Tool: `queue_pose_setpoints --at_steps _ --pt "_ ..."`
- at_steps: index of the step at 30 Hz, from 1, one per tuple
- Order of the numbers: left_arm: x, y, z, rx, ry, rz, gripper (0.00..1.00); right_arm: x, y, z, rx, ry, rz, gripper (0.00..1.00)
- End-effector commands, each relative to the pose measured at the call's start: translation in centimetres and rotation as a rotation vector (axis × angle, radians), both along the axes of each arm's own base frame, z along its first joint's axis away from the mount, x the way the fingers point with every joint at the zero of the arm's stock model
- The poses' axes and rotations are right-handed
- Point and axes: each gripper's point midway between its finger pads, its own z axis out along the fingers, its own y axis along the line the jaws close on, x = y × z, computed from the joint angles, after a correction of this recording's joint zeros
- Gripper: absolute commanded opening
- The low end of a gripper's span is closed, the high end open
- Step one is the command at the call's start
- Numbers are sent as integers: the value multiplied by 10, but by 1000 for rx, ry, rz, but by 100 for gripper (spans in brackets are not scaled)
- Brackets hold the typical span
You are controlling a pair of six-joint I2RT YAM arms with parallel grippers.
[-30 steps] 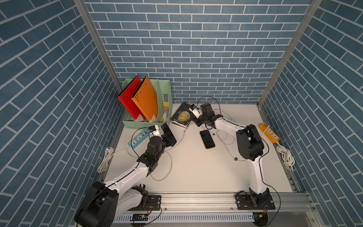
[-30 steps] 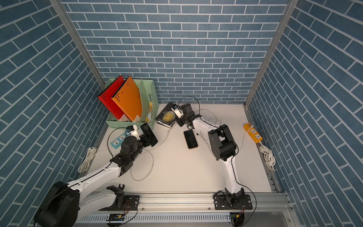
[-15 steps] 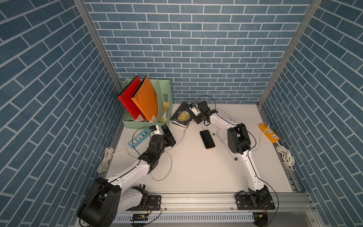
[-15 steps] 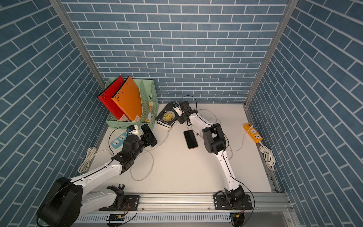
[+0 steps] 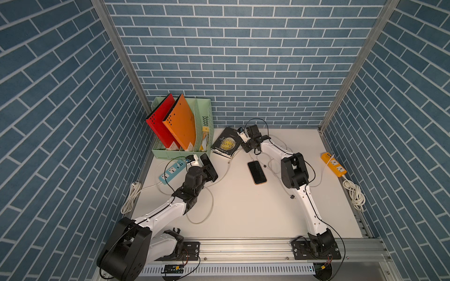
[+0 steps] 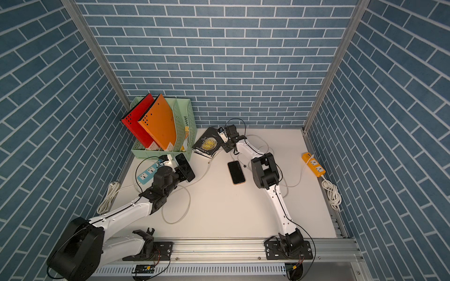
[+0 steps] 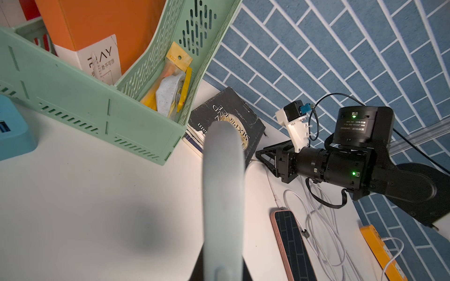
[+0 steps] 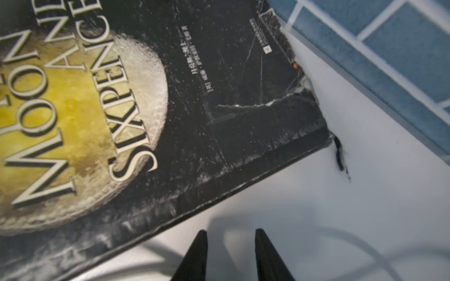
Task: Plug the charging cable into the phone
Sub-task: Adjust the charging cable at the center of the board.
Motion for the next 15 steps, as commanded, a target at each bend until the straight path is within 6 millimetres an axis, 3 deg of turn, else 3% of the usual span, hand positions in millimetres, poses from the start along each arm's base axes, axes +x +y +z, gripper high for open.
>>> queue_pose_setpoints --at_steps 1,10,15 --pt "11 -4 28 -23 -79 -1 0 -23 6 -23 -25 83 92 36" --pt "12 -5 29 -27 -81 -7 0 -91 26 -11 -49 187 318 38" --pt "11 -5 29 -29 -82 -11 0 -125 16 -6 -105 198 393 38"
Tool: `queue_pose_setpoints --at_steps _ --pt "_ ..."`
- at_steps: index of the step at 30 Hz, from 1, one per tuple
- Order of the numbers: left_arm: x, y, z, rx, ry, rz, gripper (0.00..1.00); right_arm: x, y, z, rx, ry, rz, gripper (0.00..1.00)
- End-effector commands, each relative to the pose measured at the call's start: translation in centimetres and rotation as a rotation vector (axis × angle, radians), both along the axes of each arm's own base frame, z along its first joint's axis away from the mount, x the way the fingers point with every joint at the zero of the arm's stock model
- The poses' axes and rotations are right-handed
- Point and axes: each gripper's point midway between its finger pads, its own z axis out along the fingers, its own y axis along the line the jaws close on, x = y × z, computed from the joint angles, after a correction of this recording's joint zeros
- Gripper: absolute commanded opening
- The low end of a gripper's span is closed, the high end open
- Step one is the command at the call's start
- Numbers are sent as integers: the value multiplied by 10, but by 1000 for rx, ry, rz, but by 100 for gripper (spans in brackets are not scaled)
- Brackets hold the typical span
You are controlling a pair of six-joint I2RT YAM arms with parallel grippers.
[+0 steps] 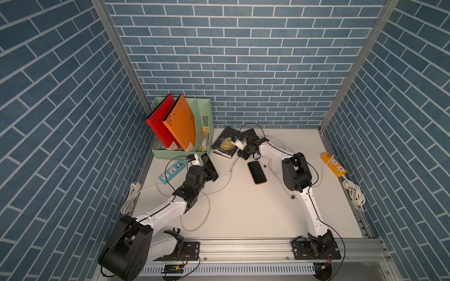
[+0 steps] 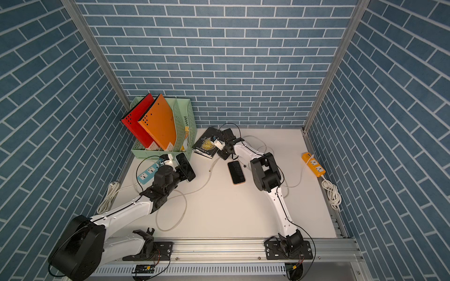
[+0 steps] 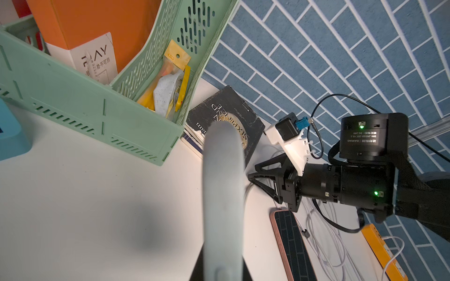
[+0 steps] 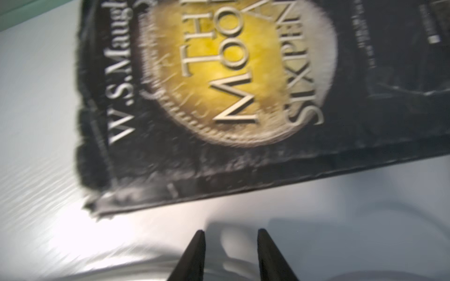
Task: Plug the charging cable into the phone
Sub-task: Adjust the charging cable at the center of the board.
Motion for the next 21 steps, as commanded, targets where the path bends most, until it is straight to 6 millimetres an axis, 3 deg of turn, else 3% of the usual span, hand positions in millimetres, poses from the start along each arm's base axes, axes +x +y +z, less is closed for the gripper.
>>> queue_pose_setpoints --at_steps 1,6,12,15,17,21 --pt "9 -3 29 -31 -86 -4 0 -42 -11 -3 -64 75 104 38" --pt "9 -3 30 -35 -88 -5 0 -54 -24 -6 -124 53 117 41" --pt "9 -3 29 -34 -84 -4 0 -67 -27 9 -90 18 171 43" --pt "9 -3 29 -34 -84 -2 0 -78 -28 3 -97 29 216 44" --pt "9 -3 29 -34 -83 -4 0 -81 -30 13 -111 -1 229 44" --pt "9 -3 27 -33 -80 -4 0 -89 -37 12 -132 -16 256 46"
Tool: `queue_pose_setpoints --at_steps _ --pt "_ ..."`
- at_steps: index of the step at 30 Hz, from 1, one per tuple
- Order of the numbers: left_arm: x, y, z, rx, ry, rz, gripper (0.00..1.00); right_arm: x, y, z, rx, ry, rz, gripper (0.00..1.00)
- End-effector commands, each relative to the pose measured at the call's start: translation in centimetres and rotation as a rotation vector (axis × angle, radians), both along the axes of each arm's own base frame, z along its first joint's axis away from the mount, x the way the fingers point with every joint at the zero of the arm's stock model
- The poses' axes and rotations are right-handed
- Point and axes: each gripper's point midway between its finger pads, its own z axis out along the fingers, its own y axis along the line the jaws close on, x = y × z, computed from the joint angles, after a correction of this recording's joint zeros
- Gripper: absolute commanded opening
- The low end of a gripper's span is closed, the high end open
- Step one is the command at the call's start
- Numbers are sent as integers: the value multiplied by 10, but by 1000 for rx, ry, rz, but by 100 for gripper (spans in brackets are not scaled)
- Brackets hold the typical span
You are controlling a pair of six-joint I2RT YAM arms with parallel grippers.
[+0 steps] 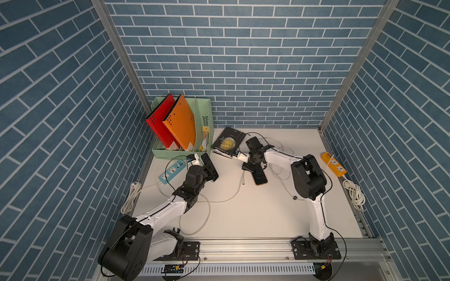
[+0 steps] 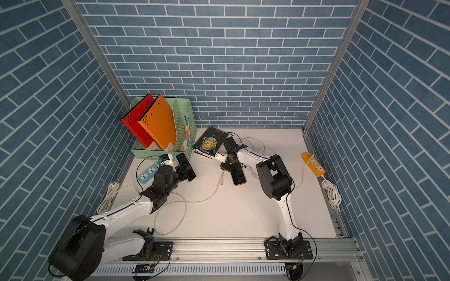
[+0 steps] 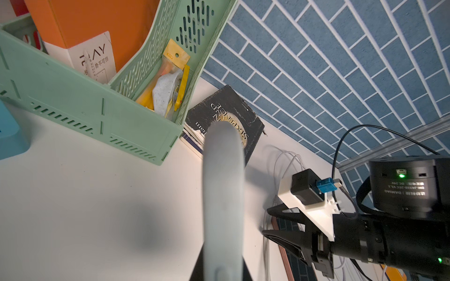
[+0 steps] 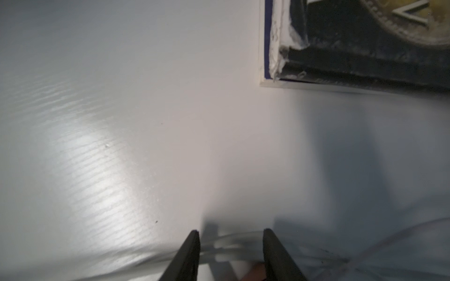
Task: Plug the charging cable into the phone
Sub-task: Adjust the charging cable at the center of the board, then pick up the charging cable from the center of the board.
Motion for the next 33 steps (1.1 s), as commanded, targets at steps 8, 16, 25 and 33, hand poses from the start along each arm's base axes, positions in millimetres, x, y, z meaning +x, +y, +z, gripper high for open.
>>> queue_pose_setpoints --at_steps 8,16,25,33 --pt "10 -3 28 -31 -80 -1 0 -19 -3 30 47 -64 31 47" --pt "10 -4 27 -34 -81 -5 0 -50 -2 36 96 -206 229 47" --pt "8 -2 28 -23 -80 1 0 -52 3 12 -28 -269 565 42" --pt "9 -1 29 -15 -79 3 0 -52 3 -4 -50 -240 715 39"
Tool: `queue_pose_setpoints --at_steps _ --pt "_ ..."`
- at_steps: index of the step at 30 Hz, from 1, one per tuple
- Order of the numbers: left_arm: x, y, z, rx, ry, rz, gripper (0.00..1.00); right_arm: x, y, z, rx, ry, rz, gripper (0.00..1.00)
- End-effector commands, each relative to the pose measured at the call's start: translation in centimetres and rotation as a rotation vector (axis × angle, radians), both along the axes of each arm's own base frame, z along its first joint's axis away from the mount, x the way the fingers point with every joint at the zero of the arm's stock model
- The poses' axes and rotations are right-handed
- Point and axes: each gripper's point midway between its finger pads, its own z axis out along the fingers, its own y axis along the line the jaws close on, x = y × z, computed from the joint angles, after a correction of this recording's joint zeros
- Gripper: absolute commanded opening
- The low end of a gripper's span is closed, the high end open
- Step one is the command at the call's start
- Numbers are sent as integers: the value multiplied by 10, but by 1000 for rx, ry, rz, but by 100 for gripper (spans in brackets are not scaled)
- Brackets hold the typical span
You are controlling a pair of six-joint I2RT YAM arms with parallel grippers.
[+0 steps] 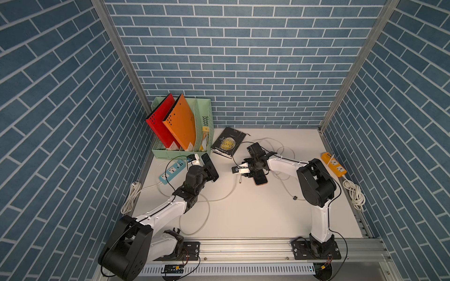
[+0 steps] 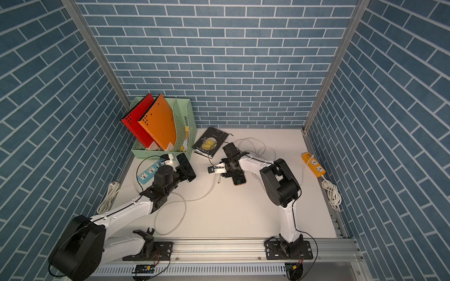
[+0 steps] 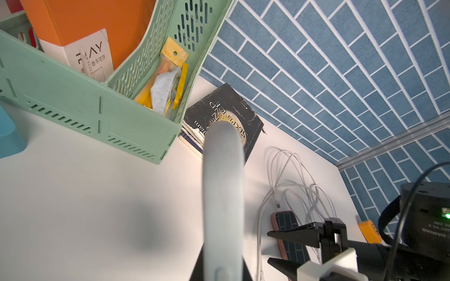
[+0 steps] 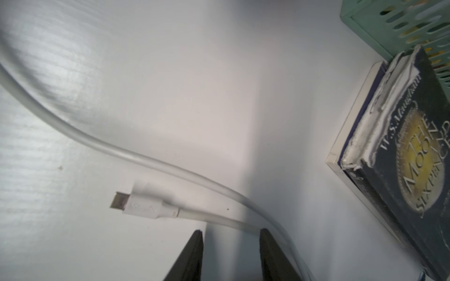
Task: Plug the charging cable into the phone
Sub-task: Pick up the charging cable from the center of the board.
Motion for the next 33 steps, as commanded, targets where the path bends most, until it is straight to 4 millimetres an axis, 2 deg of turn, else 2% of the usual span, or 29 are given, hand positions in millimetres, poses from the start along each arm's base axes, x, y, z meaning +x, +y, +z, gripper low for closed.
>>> queue_pose_setpoints --at_steps 1,15,16,21,22,24,33 --pt "10 0 29 -17 -81 11 0 -10 -5 -11 -41 33 112 39" --pt "10 1 23 2 -68 15 0 -31 4 -21 -55 147 257 40" --pt "10 1 23 2 -67 14 0 -35 2 -32 -71 180 259 40" --pt "10 0 19 4 -56 6 0 -49 4 -46 -126 250 282 42" --pt "14 -2 28 -4 -73 7 0 -52 5 -48 -135 261 287 43" --pt "14 -2 29 -3 -74 8 0 -56 5 -54 -159 283 289 43" --pt "13 0 29 4 -73 14 0 -56 14 -69 -210 342 243 43"
